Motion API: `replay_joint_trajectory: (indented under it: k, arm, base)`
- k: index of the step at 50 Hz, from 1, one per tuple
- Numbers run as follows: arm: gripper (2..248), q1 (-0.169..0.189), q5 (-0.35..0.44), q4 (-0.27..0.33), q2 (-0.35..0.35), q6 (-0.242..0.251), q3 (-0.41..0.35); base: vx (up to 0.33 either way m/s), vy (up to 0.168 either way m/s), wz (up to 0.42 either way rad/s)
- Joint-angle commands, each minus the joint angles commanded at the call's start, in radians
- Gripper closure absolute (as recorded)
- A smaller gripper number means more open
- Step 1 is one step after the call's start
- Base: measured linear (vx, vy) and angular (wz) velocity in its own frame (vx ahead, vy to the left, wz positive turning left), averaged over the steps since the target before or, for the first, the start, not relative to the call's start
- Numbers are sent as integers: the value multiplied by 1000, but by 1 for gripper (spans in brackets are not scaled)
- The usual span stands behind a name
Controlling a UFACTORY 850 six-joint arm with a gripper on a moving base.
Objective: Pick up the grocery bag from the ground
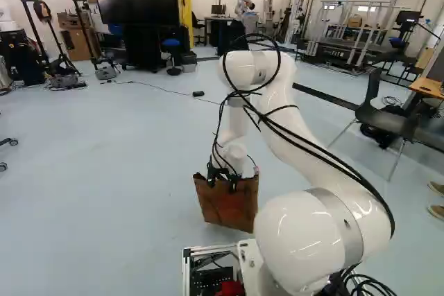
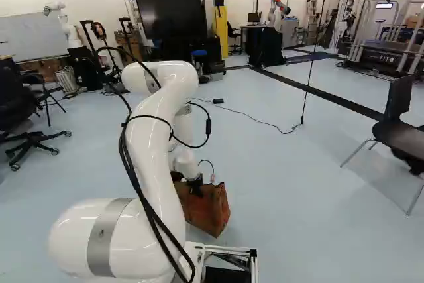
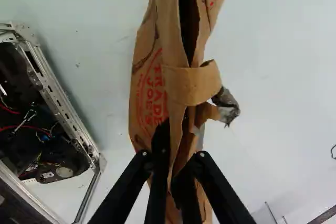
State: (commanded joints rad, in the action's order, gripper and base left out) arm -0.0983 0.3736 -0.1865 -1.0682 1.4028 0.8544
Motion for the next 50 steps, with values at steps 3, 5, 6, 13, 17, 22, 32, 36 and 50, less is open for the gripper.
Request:
replay_joint_trajectory:
  k: [3,5,6,13,17,22,32,36,50]
  arm:
    - [229,-1,5,-3,13,0,-18]
    - [229,-2,7,-5,23,0,-30]
    - [229,-2,8,-5,28,0,-37]
    - [229,-3,10,-7,62,0,-82]
    - [229,-2,10,-7,82,0,-107]
    - [229,0,10,-7,107,0,-139]
    - [229,4,10,-7,158,0,-203]
    - [229,9,10,-7,178,0,-228]
    - [229,43,10,-7,252,0,-315]
  base:
    - [0,0,0]
    - [0,0,0]
    - [0,0,0]
    - [0,0,0]
    - [0,0,0]
    - [0,0,0]
    - [0,0,0]
    - [0,0,0]
    - [0,0,0]
